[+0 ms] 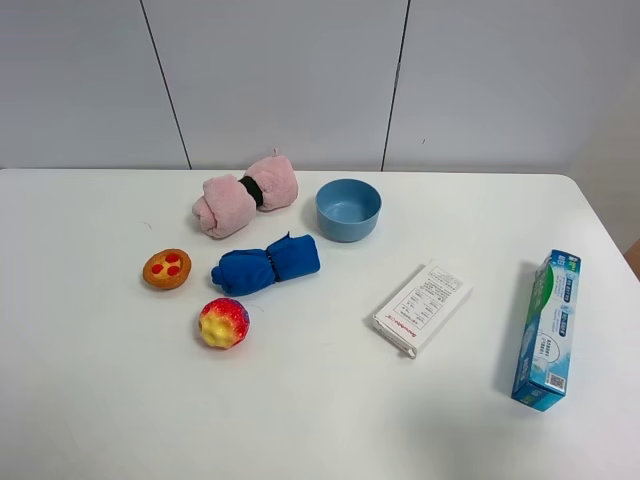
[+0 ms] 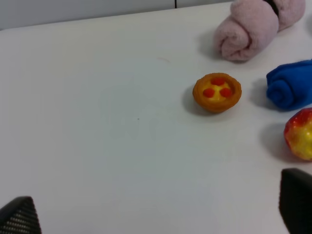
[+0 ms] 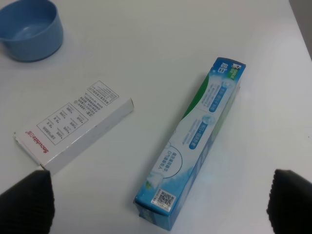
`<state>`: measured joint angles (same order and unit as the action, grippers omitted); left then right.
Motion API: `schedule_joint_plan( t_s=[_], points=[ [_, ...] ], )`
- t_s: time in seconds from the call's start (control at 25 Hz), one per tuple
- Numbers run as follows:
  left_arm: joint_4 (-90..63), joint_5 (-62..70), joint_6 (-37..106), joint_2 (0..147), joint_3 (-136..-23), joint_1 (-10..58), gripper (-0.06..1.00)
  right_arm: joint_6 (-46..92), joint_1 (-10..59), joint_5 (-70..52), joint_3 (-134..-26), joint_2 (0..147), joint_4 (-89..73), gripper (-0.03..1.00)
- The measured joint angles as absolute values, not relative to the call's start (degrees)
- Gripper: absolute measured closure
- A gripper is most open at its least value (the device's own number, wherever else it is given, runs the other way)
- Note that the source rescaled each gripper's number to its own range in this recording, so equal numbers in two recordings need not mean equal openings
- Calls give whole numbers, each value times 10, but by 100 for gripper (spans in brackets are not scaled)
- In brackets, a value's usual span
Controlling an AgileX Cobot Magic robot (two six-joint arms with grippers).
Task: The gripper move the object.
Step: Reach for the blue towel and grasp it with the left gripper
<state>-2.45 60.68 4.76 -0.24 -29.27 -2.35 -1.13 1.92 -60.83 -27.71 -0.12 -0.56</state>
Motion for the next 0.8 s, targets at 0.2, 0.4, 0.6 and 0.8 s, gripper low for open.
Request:
schedule_joint_plan(
  t_s=[0.2, 0.4, 0.6, 0.8],
  points=[
    [-24, 607, 48, -2, -293, -23, -6, -11, 19, -608, -277, -1, -6, -3],
    [-24, 607, 48, -2, -293, -23, -6, -11, 19, -608, -277, -1, -6, -3],
    [-24, 607, 48, -2, -293, -23, -6, -11, 19, -608, -277, -1, -6, -3],
    [-24, 607, 48, -2, -293, -23, -6, -11, 19, -608, -277, -1, -6, -3]
  ],
)
